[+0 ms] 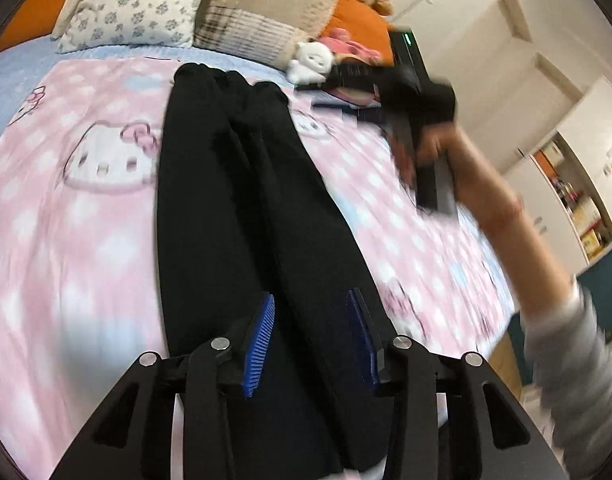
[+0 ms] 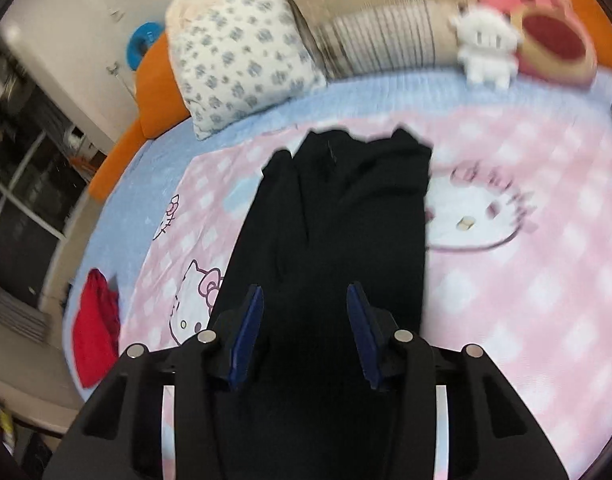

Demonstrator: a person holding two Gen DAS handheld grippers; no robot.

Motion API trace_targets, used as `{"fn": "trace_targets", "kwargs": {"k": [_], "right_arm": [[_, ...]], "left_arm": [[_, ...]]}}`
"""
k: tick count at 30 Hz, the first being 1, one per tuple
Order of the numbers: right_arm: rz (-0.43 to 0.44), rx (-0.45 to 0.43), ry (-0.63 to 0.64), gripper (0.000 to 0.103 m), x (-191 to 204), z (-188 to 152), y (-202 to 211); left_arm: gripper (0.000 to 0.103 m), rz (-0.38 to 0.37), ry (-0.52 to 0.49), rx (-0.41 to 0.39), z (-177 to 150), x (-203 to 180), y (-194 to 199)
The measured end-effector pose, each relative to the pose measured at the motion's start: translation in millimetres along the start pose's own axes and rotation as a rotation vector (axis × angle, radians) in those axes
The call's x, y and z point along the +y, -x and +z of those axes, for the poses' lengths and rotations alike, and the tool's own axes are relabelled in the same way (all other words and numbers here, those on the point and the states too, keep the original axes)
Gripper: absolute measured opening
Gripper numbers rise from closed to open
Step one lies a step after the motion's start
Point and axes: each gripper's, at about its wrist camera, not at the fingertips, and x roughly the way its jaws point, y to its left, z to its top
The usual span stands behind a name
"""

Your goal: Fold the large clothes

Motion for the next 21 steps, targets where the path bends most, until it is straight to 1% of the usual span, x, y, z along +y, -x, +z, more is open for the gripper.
{"fn": "trace_targets", "kwargs": {"k": [1,2,4,6,7,8,9,10,11,12,15,16,18,20,21], "right_arm": [[0.025,0.018,-0.010,0.042,-1.7,-0.6,-10.4],[0.039,0.035,-0.009,0.042,-1.5,1.0,-26.9],[0.010,0.045,0.018,0.042,1.7,6.4,-47.7],[-0.028,0.047,0.028,0.042,-1.1,17.5,-67.9],[-0.040,0.043,0.028,0.042,-2.7,20.9,-73.2],[-0.074,0.034,0.030,0.038,-7.7,28.3,-80.2],[-0.120,0.023,0.034,0.038,-13.8,33.3,-83.9],[-0.152,0.016,0.032,0.039,-20.4,38.6,-89.1],[-0.153,0.012,0.023,0.037,-27.2,41.8,-92.2],[-0.160,0.007,0.004,0.037,-35.2,46.1,-94.6],[-0.244,-0.024,0.004,0.034,-54.9,54.8,-97.6],[-0.275,-0.035,0.010,0.031,-61.3,56.8,-99.6],[-0.264,-0.041,-0.017,0.024,-74.6,58.1,-103.3],[-0.270,-0.091,-0.025,0.014,-79.4,59.1,-101.3],[-0.279,-0.130,-0.013,0.012,-77.5,59.5,-97.3]], "left_arm": [[0.042,0.014,0.015,0.005,12.1,-0.9,-16.4],[0.040,0.032,0.046,0.015,34.0,10.6,-31.0],[0.034,0.071,0.090,0.023,66.0,32.6,-48.1],[0.034,0.129,0.108,0.027,92.1,48.0,-60.2],[0.034,0.172,0.106,0.046,109.1,55.4,-76.5],[0.034,0.196,0.112,0.067,117.1,61.7,-90.1],[0.032,0.189,0.125,0.087,125.2,67.7,-103.0],[0.030,0.159,0.146,0.117,134.2,73.0,-118.5],[0.029,0.147,0.152,0.137,139.5,74.9,-129.2],[0.028,0.142,0.144,0.147,142.5,75.8,-137.4],[0.028,0.160,0.085,0.163,154.4,66.5,-160.9],[0.028,0.166,0.069,0.165,156.5,62.6,-165.6],[0.028,0.199,0.035,0.179,161.5,58.8,-179.1],[0.028,0.215,0.019,0.188,164.4,57.0,-186.8],[0.028,0.225,0.001,0.191,167.0,54.1,-187.6]]}}
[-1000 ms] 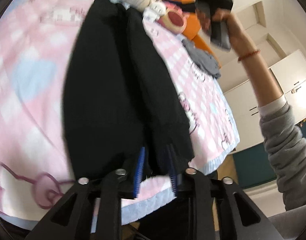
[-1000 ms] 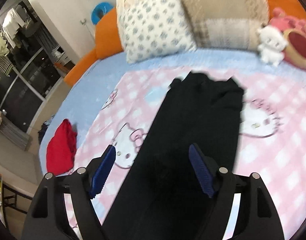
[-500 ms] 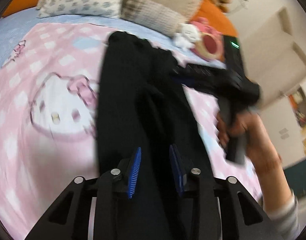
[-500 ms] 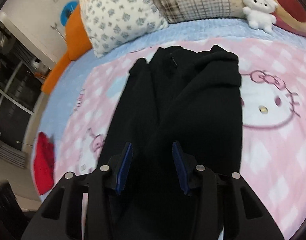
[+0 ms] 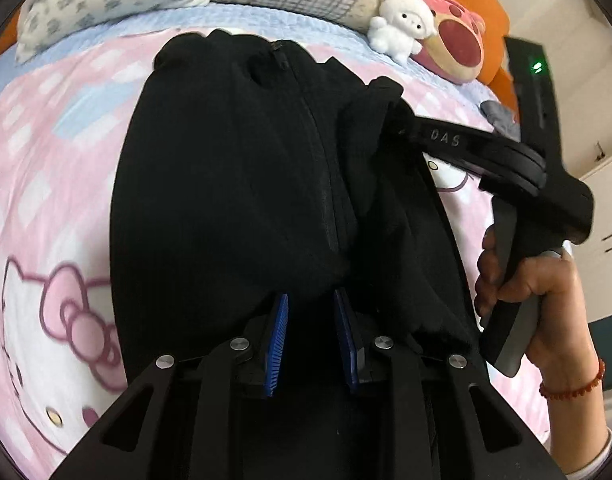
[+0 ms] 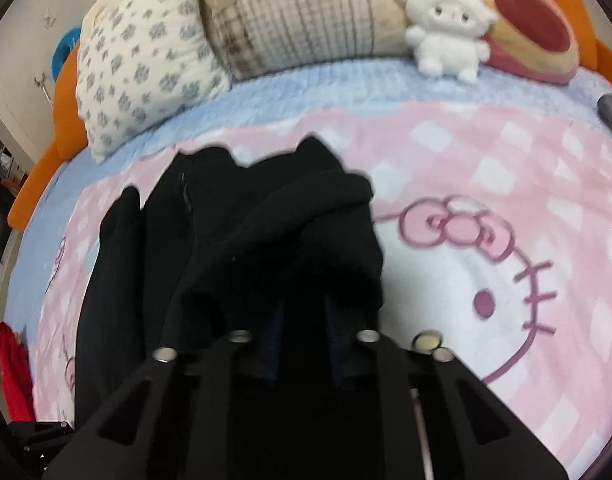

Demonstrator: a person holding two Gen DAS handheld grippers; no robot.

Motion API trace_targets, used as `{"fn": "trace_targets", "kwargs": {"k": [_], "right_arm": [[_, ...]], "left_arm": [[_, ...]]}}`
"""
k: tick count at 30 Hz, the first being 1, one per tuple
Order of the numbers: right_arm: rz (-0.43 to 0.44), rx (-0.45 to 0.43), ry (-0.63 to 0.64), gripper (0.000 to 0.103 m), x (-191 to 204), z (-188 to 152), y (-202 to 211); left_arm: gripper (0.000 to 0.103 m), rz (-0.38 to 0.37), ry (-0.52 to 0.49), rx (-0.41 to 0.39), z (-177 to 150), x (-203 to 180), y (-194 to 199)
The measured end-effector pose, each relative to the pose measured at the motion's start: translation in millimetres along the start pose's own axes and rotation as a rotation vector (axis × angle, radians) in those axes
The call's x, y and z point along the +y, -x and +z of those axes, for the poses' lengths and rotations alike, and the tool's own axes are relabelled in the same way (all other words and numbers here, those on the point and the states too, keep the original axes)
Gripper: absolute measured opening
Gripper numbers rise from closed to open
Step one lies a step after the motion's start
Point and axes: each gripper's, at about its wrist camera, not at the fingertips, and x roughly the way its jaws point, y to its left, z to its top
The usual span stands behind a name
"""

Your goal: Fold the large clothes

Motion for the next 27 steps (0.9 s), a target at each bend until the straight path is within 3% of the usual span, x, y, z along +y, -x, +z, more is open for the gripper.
{"fn": "trace_targets", "kwargs": {"k": [1,4,5,7,9,12,14,16,20,24,27], "right_arm": [[-0.004,-0.042,0.002,0.006,0.6,2.0,5.5],[-0.010,-0.173,-0.001,0.005,0.3,7.6,26.7],[-0.012,-0.180,0.000,0.006,0.5,10.1,27.9],[-0.013,-0.076,0.042,0.007,6.4,15.4,10.9],[-0.025,-0.033,0.085,0.008,14.4,13.9,5.5],[0.073,-0.099,0.054,0.008,13.3,6.2,37.3],[0.134,-0.108,0.100,0.008,20.0,-3.5,64.9],[0.175,-0.108,0.175,0.008,31.5,-20.3,95.5],[0.270,-0.046,0.256,0.008,55.0,-58.0,134.9],[0.247,0.057,0.310,0.008,81.6,-89.9,125.8],[0.274,0.129,0.270,0.008,93.0,-94.9,96.2]], "left_arm": [[0.026,0.007,-0.009,-0.001,2.6,-2.1,3.5],[0.019,-0.045,-0.005,-0.081,5.6,-4.0,22.8],[0.019,-0.043,-0.010,-0.089,6.6,-5.0,23.7],[0.018,0.040,-0.031,-0.033,10.4,-4.6,3.9],[0.018,0.027,-0.012,-0.027,11.9,-0.1,-1.8],[0.018,-0.005,-0.020,-0.037,10.5,1.7,12.1],[0.023,-0.010,-0.028,-0.080,8.3,5.0,30.9],[0.044,-0.014,-0.022,-0.122,7.4,10.2,46.8],[0.051,-0.018,-0.002,-0.190,-6.8,20.8,85.1],[0.051,-0.076,0.043,-0.184,-25.2,25.4,103.0],[0.056,-0.139,0.056,-0.185,-48.5,24.8,113.0]]}}
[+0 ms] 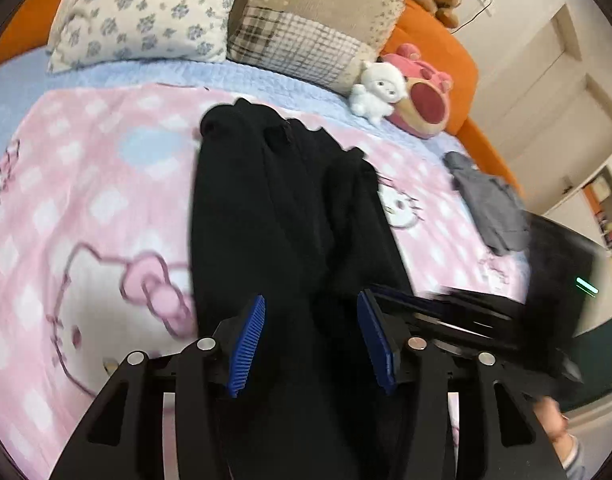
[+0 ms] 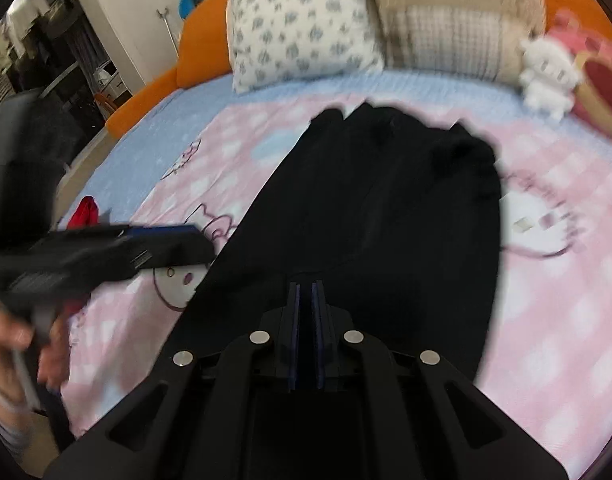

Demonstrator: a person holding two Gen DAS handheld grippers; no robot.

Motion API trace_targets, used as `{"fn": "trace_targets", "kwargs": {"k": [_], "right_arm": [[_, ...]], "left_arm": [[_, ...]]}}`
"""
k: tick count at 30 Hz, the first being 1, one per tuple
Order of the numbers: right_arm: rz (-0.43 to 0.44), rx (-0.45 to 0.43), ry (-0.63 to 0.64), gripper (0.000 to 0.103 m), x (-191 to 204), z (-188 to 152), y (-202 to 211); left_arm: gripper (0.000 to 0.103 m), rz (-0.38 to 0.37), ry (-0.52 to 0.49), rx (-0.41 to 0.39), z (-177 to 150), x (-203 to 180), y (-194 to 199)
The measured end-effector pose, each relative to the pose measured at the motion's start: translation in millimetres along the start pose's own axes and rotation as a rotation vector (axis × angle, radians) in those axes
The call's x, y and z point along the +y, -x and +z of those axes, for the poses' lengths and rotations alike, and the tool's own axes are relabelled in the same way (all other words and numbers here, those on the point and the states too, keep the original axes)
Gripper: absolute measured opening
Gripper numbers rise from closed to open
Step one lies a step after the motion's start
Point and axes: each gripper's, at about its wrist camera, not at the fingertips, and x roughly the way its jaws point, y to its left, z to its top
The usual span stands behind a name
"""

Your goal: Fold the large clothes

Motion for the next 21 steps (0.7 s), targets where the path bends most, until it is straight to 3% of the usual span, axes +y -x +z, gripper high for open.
{"fn": "trace_targets", "kwargs": {"k": [3,5,11,15,19,21], "right_arm": [[-0.044,0.059,-0.054,0.005,-7.4,1.3,-42.0],[-0.045,0.050,-0.074,0.006,-9.2,0.7,-50.7],[-0.004,-0.066,-0.063,0.009,-15.5,13.2,5.8],[-0.099,-0.144,-0.102,0.009,-48.1,44.6,33.5],[-0.168,-0.126,-0.166,0.009,-78.4,63.4,24.0],[-0.201,-0.095,-0.184,0.009,-92.9,72.2,5.0]], "left_arm": [[0.060,-0.023,-0.008,0.008,-16.4,4.6,8.8],[0.060,-0.032,0.003,0.014,-21.2,13.7,13.1],[0.060,-0.087,-0.004,-0.011,-29.7,13.5,26.7],[0.060,-0.176,-0.058,0.008,-34.6,-19.5,7.7],[0.060,-0.112,-0.157,0.064,-33.4,-45.1,-32.4],[0.060,-0.073,-0.154,0.110,-31.1,-42.8,-55.3]]}}
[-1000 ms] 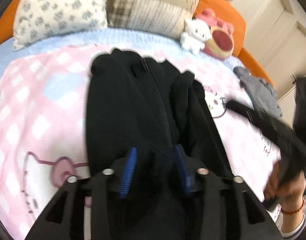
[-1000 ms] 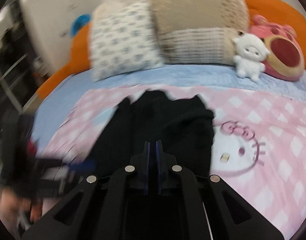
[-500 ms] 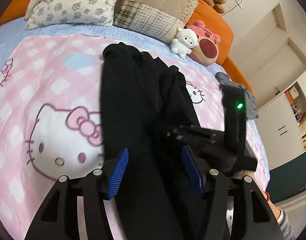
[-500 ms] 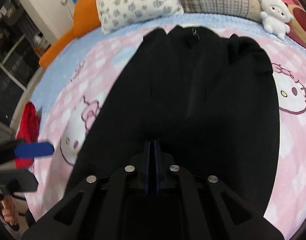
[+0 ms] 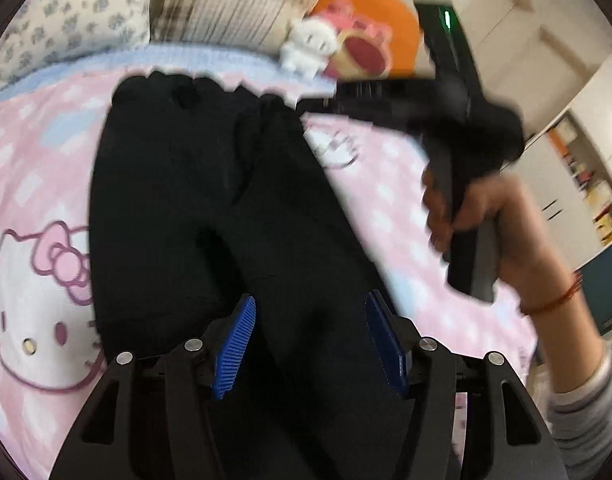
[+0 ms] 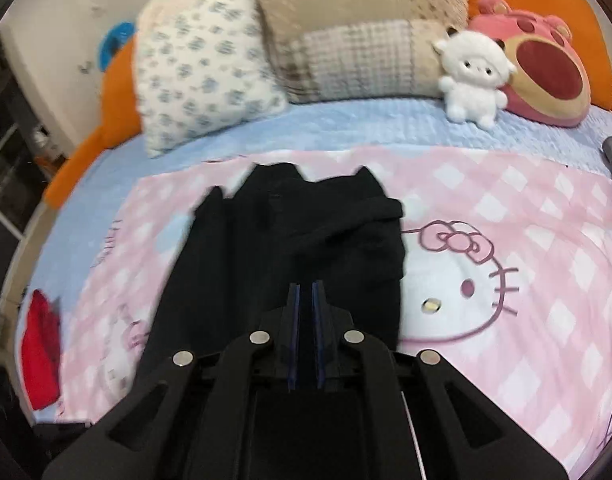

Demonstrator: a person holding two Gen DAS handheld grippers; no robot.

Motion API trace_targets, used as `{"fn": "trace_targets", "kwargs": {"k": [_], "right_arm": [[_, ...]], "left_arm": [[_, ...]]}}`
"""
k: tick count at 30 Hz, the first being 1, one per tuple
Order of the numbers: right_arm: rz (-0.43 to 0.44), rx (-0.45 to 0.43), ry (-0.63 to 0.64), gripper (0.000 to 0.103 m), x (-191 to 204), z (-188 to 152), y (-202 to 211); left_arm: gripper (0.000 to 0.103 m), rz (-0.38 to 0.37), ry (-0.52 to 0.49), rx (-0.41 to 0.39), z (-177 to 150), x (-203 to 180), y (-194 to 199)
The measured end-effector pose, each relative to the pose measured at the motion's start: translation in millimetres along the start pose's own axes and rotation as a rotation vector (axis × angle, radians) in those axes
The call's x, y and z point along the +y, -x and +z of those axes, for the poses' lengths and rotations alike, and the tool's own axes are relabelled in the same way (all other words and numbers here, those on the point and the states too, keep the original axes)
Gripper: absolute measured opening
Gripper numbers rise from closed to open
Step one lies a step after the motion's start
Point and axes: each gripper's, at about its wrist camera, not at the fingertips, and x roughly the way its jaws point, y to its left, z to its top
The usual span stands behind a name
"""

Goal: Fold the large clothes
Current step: 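Grasp the folded jacket with both tools and lift it off the bed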

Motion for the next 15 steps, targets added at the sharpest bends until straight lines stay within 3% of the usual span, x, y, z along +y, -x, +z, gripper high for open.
{"fn": "trace_targets", "kwargs": {"k": [2,5,9,12,14,15], "right_arm": [[-0.008,0.035,-0.032,0.009,-13.3,6.0,-23.8],[-0.087,0.070,-0.084,0.004,-35.3,14.3,-64.4],[-0.086,0.021,-0.119,0.003,-49.9,14.7,-81.4],[-0.095,0.017,-0.043,0.017,-33.7,11.5,-60.8],[-0.054,0.004,0.037,0.045,-15.4,1.2,-19.0],[-0.038,-0.018,0.079,0.050,-7.0,-8.1,5.6]], "left_arm": [[0.060,0.053,0.010,0.045,1.9,11.2,-23.7],[0.061,0.021,0.009,0.040,-0.9,21.1,-33.5],[0.062,0.020,-0.005,0.038,1.8,19.4,-36.1],[0.062,0.026,-0.008,0.047,-3.5,14.6,-25.9],[0.062,0.043,-0.005,0.037,-9.8,13.4,-11.6],[0.062,0.061,-0.007,0.019,-16.8,12.7,2.1]]}}
